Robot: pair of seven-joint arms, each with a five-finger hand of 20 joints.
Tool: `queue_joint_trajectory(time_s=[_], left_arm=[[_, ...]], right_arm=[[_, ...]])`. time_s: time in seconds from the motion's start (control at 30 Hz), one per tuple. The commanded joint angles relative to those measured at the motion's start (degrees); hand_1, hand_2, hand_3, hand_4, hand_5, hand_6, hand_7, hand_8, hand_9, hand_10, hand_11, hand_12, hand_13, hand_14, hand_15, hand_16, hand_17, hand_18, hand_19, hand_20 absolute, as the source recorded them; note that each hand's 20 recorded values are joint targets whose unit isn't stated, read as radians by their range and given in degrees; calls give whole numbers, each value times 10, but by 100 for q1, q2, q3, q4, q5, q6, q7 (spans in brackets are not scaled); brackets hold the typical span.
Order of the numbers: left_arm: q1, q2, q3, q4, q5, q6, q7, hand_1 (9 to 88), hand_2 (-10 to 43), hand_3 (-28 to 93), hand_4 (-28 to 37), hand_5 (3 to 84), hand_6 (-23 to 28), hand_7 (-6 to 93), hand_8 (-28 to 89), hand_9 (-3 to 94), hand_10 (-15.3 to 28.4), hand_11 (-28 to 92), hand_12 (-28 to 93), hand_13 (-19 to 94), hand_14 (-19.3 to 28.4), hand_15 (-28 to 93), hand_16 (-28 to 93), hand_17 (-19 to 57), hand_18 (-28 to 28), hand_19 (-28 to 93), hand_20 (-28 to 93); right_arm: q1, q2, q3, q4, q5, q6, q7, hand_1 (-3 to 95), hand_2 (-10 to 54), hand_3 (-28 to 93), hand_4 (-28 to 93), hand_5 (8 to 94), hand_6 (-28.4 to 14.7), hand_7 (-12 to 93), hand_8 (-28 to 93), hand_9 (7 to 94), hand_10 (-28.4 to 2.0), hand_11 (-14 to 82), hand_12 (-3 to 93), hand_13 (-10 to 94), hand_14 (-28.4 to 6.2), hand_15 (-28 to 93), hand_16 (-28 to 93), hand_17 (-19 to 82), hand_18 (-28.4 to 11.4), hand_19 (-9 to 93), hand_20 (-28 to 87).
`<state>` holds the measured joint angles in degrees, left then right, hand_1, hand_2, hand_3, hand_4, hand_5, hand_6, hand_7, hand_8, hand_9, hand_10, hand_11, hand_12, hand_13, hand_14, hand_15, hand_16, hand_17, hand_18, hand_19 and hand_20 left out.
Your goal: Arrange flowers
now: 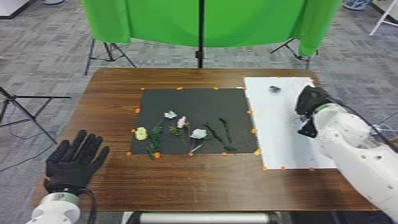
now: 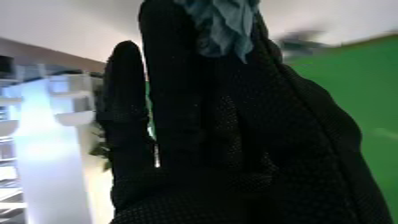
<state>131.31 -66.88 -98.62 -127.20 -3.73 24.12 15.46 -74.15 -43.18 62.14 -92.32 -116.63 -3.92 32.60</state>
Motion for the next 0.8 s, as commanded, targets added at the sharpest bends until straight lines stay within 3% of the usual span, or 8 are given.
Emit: queue_joint_trajectory(time_s=[0.03,0.33,0.57,0.8], left_arm=[[108,-42,3,8,-70,-33,-21,304,192,764,-245,508,95,226,-102,418,161,273,132,309,153,433,-77,-44,131,329,151],[-9,-20,91,59,-61,-14,-46,303,192,764,-246,509,96,225,-101,418,162,272,133,309,154,433,-77,-45,131,331,151],[-46,-38,101,101,-62,-8,-71,303,193,764,-246,509,95,225,-101,419,162,271,133,310,154,434,-77,-45,131,331,151],[-83,-10,55,112,-82,-4,-93,302,192,765,-246,510,96,224,-101,420,161,271,133,309,154,434,-77,-45,131,331,151]], right_arm=[[633,-224,-713,-1001,-240,79,-762,679,-95,596,-283,764,17,331,21,852,-90,91,397,762,-39,299,443,363,-176,744,319],[1442,-826,-1903,-962,-586,-203,-1295,675,-95,600,-283,755,14,325,17,845,-89,87,395,755,-39,302,440,356,-178,741,328],[1766,-1010,-2580,-637,-567,-837,-1050,675,-95,602,-283,750,13,322,13,841,-89,87,394,750,-40,305,436,354,-180,738,333],[1749,-1128,-2627,-360,-574,-752,-874,676,-95,599,-283,738,11,306,6,831,-91,84,387,742,-41,303,432,349,-183,735,335]])
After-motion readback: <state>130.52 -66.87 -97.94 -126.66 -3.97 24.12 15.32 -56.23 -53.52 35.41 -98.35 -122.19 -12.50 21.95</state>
